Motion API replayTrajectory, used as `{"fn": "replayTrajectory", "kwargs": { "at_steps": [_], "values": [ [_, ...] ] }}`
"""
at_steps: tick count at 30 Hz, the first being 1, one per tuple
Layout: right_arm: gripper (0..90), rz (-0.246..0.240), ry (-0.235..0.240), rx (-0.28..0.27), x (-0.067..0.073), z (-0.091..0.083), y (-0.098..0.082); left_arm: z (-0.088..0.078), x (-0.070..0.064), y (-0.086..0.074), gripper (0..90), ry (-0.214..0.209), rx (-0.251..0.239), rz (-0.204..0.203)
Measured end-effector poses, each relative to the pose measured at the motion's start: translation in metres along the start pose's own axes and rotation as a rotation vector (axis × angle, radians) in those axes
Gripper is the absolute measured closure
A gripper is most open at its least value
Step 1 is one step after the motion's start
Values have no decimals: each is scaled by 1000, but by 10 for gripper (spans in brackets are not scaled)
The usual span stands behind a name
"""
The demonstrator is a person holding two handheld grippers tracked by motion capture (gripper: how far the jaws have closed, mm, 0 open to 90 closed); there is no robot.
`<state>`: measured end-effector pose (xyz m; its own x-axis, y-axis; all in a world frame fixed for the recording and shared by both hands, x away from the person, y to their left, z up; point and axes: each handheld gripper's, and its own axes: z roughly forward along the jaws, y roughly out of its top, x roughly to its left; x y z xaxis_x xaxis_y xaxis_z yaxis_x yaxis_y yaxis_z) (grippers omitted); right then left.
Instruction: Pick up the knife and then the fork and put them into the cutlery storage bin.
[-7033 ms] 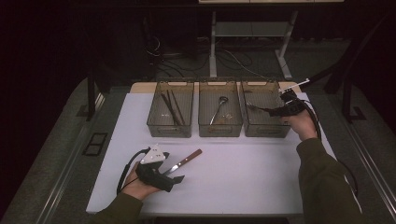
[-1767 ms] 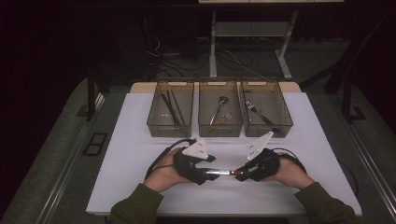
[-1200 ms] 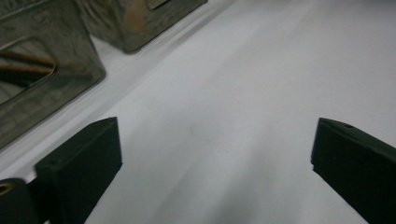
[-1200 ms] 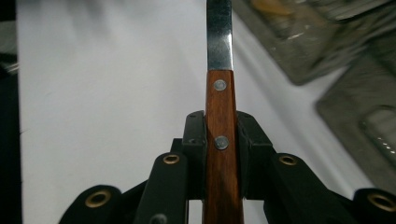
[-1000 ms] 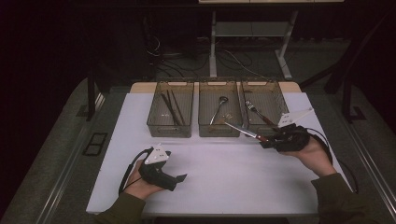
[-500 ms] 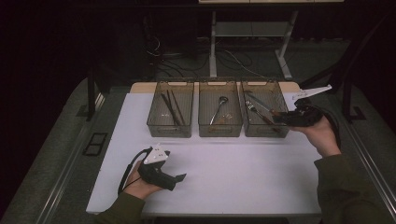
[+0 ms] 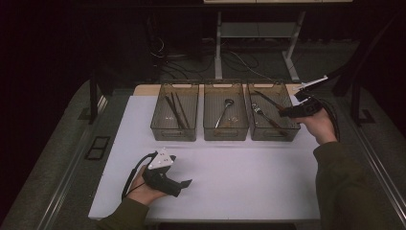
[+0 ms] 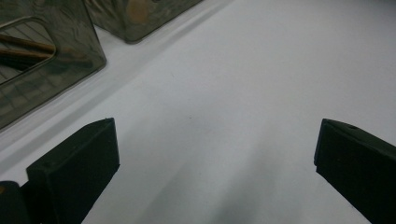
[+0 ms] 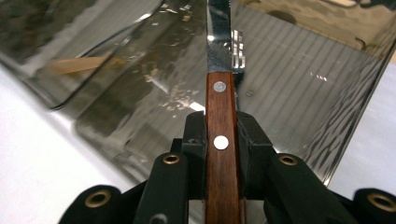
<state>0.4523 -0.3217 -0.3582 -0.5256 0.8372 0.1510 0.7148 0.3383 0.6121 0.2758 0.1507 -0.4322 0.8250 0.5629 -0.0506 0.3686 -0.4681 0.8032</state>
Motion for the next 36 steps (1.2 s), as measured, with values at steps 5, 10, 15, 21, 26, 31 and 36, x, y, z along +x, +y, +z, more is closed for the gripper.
{"fn": "replayTrajectory", "kwargs": {
  "at_steps": [5, 10, 15, 21, 26, 31, 36],
  "values": [
    [759, 32, -30, 51, -6, 20, 5, 1, -2, 0, 0, -7, 4, 5],
    [759, 60, -49, 113, -7, 36, 5, 1, -1, 0, 0, -11, 9, 3],
    [757, 58, -49, 148, -5, 46, 5, 0, -1, 0, 0, -12, 8, 0],
    [675, 56, -63, 126, -5, 47, 6, 1, -1, 0, 0, -15, 10, 0],
    [566, 63, -58, 77, -5, 41, 7, 1, -1, 0, 0, -15, 9, -1],
    [383, 49, -64, 46, -5, 37, 6, 1, -1, 0, 0, -16, 10, 3],
    [227, 30, -87, -8, -3, 34, 4, 2, -1, 0, 0, -19, 13, 6]
  ]
}}
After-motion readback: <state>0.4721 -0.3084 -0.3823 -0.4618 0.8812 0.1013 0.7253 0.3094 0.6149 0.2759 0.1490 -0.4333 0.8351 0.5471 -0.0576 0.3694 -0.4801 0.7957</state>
